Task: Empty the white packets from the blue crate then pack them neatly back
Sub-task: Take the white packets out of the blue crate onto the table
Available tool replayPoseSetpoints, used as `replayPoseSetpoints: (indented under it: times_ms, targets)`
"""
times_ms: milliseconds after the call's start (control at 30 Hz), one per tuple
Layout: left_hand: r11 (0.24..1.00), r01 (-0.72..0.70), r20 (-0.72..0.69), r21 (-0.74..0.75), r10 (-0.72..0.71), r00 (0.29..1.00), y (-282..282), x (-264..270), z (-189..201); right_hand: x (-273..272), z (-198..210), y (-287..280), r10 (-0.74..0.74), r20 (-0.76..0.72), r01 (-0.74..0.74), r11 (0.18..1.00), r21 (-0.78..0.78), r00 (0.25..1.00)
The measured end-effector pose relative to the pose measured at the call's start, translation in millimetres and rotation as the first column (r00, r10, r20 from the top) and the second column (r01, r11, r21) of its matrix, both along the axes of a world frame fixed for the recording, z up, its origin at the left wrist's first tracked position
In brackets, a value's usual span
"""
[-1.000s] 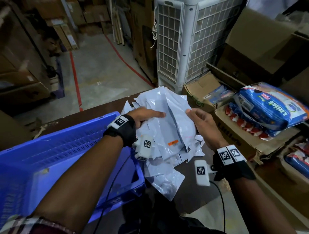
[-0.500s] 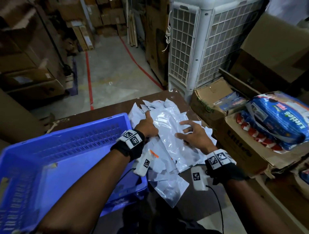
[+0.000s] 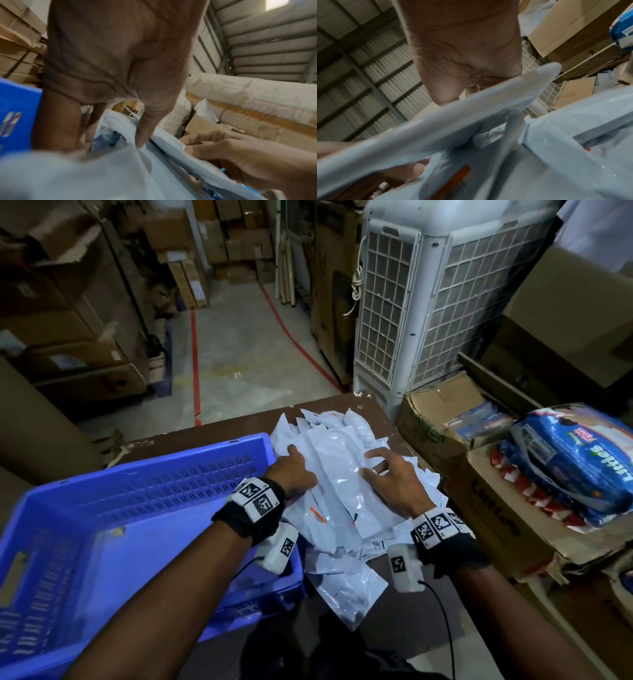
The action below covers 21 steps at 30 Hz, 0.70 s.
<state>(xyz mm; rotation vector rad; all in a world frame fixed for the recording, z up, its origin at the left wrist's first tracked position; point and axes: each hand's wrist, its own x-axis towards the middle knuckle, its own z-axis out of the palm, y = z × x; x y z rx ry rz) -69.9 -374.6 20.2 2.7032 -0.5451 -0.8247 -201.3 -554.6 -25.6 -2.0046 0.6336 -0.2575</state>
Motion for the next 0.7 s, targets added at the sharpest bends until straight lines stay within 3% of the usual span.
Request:
replayPoseSetpoints:
  times_ms: [167,267,367,467,567,700]
  targets:
    - [0.99,-0.016,-0.264,-0.139,-0.022,0.964,10,-30,11,2,-5,14,0.082,-0.124,-0.087,0.995,-0.038,0.989]
    - [0.985,0.023,-0.093,-0.169,-0.039,0.995,28,-35,13,3,-14,24,0.092,-0.124,-0.103,0.991,-0.083,0.988]
    - [0.935,-0.116,-0.09,-0.336,0.091,0.992,68,-22,20,5,-16,29,0.058,-0.114,-0.076,0.984,-0.159,0.992]
    - [0.888,-0.192,0.017,-0.418,0.219,0.976,123,1,29,8,-15,32,0.054,-0.124,-0.082,0.969,-0.234,0.991]
    - [0.861,-0.263,0.116,-0.435,0.343,0.932,176,20,34,15,-13,36,0.063,-0.132,-0.099,0.952,-0.29,0.989]
    - [0.841,-0.365,0.131,-0.401,0.446,0.885,237,33,22,20,-10,48,0.032,-0.163,-0.095,0.912,-0.399,0.986]
